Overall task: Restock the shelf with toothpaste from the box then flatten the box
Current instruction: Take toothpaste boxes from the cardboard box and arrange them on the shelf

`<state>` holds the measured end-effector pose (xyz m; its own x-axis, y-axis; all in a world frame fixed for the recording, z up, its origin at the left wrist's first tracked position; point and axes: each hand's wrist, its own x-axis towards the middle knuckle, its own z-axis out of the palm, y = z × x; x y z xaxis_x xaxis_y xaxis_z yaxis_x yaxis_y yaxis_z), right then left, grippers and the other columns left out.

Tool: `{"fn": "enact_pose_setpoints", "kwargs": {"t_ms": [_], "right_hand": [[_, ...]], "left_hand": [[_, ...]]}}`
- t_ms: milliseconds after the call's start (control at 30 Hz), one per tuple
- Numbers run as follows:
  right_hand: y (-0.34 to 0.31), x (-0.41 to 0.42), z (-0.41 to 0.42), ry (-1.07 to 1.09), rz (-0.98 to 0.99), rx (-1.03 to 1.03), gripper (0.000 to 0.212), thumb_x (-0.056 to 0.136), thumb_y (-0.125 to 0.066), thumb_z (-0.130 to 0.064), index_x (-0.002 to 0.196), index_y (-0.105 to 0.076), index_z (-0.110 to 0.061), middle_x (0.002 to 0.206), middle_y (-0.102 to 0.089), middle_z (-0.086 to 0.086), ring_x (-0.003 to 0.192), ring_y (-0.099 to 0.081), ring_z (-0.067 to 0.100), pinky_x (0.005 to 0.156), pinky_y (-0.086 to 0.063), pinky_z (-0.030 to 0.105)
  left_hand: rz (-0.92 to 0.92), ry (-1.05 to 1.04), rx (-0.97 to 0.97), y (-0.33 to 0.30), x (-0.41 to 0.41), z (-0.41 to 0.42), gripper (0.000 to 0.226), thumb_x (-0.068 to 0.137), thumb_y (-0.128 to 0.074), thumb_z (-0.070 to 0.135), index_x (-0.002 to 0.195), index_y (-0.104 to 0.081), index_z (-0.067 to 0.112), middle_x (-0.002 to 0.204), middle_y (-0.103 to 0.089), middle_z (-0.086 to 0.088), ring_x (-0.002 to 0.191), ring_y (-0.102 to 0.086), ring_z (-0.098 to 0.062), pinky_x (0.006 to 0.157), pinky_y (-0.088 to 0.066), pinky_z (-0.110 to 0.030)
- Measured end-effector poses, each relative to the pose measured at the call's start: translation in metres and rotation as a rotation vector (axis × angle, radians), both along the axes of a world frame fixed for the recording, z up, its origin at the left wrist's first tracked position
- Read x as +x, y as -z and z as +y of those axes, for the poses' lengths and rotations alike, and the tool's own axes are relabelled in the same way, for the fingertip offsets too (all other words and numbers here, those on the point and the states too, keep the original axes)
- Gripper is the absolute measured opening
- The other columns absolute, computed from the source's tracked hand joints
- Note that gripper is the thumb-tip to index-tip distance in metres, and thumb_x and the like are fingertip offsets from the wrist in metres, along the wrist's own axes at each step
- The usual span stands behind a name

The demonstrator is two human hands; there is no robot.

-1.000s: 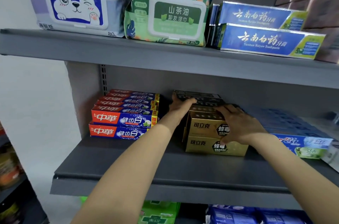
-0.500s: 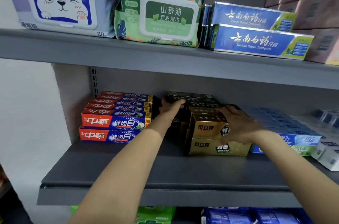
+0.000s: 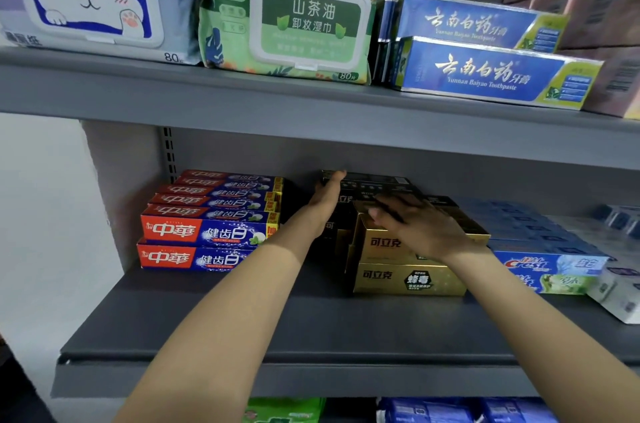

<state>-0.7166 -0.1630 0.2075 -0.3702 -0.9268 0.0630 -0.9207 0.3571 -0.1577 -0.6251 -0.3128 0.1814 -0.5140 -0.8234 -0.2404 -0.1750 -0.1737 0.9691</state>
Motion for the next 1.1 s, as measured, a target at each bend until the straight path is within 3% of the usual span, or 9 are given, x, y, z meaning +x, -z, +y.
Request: {"fn": "enact_pose_setpoints", "kwargs": {"t_ms": [133,233,367,433,633,800,900,1033,1100], "right_hand": [[0.0,-0.004,0.008,0.009,0.026,-0.016,0.06,0.092,-0.015,-0.064,0.146,-0.02,-0.039,0.156,-0.02,-0.004,0.143,-0.023,0.024,0.112,-0.025,0.04],[-0.002,-0.01,0.012,0.025,0.031,-0.016,0.058,0.093,-0.015,-0.062,0.146,-0.02,-0.039,0.155,-0.022,-0.004,0.142,-0.024,0.023,0.111,-0.027,0.04],[0.0,-0.012,0.013,0.023,0.029,-0.017,0.058,0.093,-0.015,-0.062,0.146,-0.02,-0.039,0.156,-0.022,-0.004,0.142,-0.024,0.024,0.111,-0.026,0.04],[-0.001,-0.011,0.013,0.026,0.023,-0.013,0.057,0.094,-0.016,-0.061,0.146,-0.019,-0.039,0.156,-0.02,-0.003,0.143,-0.022,0.024,0.111,-0.025,0.04],[-0.005,-0.007,0.011,0.013,-0.008,0.015,0.057,0.095,-0.017,-0.06,0.148,-0.016,-0.038,0.159,-0.01,-0.008,0.145,-0.014,0.021,0.115,-0.017,0.038],[-0.007,-0.006,0.013,0.02,-0.011,0.022,0.056,0.095,-0.016,-0.06,0.148,-0.014,-0.04,0.159,-0.008,-0.008,0.146,-0.012,0.02,0.115,-0.015,0.038],[-0.005,-0.008,0.012,0.045,-0.024,0.049,0.058,0.094,-0.014,-0.062,0.148,-0.011,-0.041,0.159,-0.001,-0.009,0.147,-0.006,0.018,0.117,-0.01,0.039],[0.004,-0.013,0.017,0.045,0.058,-0.083,0.054,0.097,-0.015,-0.054,0.148,-0.02,-0.037,0.158,-0.014,-0.006,0.146,-0.013,0.017,0.119,-0.004,0.04],[0.011,-0.013,0.027,0.098,0.161,-0.236,0.056,0.096,-0.016,-0.054,0.146,-0.028,-0.032,0.155,-0.026,-0.004,0.144,-0.021,0.017,0.12,-0.002,0.04]], "left_hand": [[0.026,0.059,0.03,-0.004,-0.008,0.015,0.081,0.083,-0.037,0.071,0.146,-0.03,0.021,0.146,-0.039,-0.013,0.133,-0.037,-0.032,0.112,-0.025,-0.048],[0.014,0.095,0.02,-0.006,-0.014,0.023,0.09,0.077,-0.036,0.077,0.147,-0.029,0.021,0.149,-0.035,-0.014,0.135,-0.034,-0.032,0.113,-0.023,-0.049],[0.063,0.073,0.021,-0.005,-0.013,0.024,0.083,0.084,-0.034,0.074,0.147,-0.032,0.019,0.15,-0.033,-0.013,0.136,-0.032,-0.029,0.114,-0.022,-0.046],[0.117,0.063,0.062,-0.002,-0.012,0.026,0.092,0.074,-0.036,0.082,0.141,-0.041,0.019,0.143,-0.044,-0.014,0.129,-0.042,-0.03,0.112,-0.027,-0.048],[0.189,0.099,0.104,0.018,-0.041,0.016,0.123,0.038,-0.042,0.097,0.142,-0.036,0.032,0.138,-0.051,-0.012,0.122,-0.049,-0.032,0.105,-0.035,-0.054],[0.21,0.116,0.121,0.016,-0.04,0.023,0.117,0.042,-0.042,0.094,0.137,-0.046,0.025,0.123,-0.061,-0.012,0.111,-0.059,-0.031,0.101,-0.041,-0.05],[0.27,0.09,0.13,0.002,-0.02,0.04,0.088,0.075,-0.03,0.083,0.127,-0.056,0.016,0.109,-0.067,-0.012,0.102,-0.061,-0.028,0.093,-0.045,-0.04],[0.282,0.039,0.132,0.01,-0.008,0.05,0.073,0.091,-0.021,0.068,0.132,-0.051,0.016,0.124,-0.06,-0.014,0.109,-0.056,-0.027,0.088,-0.042,-0.036],[0.247,0.049,0.119,0.016,-0.003,0.06,0.075,0.09,-0.018,0.069,0.138,-0.045,0.019,0.129,-0.057,-0.015,0.115,-0.054,-0.029,0.096,-0.042,-0.038]]}}
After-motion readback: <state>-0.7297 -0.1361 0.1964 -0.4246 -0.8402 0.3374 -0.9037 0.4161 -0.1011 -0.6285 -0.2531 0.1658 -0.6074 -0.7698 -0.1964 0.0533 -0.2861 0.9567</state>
